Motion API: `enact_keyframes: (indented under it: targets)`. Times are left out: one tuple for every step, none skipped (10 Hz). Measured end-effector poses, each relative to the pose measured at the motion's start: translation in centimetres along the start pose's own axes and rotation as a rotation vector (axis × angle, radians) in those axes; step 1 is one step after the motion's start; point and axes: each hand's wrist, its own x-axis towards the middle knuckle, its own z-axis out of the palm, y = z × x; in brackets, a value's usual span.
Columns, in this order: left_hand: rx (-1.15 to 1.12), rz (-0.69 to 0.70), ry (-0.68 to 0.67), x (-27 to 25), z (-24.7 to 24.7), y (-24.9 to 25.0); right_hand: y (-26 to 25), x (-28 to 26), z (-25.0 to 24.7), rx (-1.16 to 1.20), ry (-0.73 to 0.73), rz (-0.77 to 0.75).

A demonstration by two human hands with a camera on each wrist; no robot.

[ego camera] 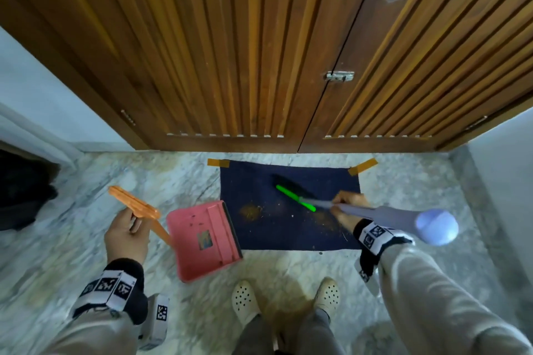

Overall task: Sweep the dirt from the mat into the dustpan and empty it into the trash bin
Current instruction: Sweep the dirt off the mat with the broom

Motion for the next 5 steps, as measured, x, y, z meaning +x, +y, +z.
enact_keyframes:
  targets:
    - [-0.015, -0.015, -0.014, 0.4, -0.5, -0.5, -0.3, -0.6, 1.5, -0.043, -0.016, -0.090]
    - [-0.061, -0.042, -0.030, 0.2, -0.5, -1.5, -3.2, -0.3, -2.5, -0.188, -0.052, -0.014]
    - [-0.114, -0.048, -0.027, -0.4, -0.4, -0.8, -5.5, 0.7, -6.7, -0.052, 0.145, -0.108]
    - [-0.116, -0.035, -0.031, -0.1, -0.1, -0.9, -6.7, 1.5, -8.6, 0.125, 0.271, -0.201]
    - [-0.129, -0.022, -0.061, 0.2, 0.3, -1.6, -6.8, 1.7, -6.5, 0.055, 0.180, -0.099]
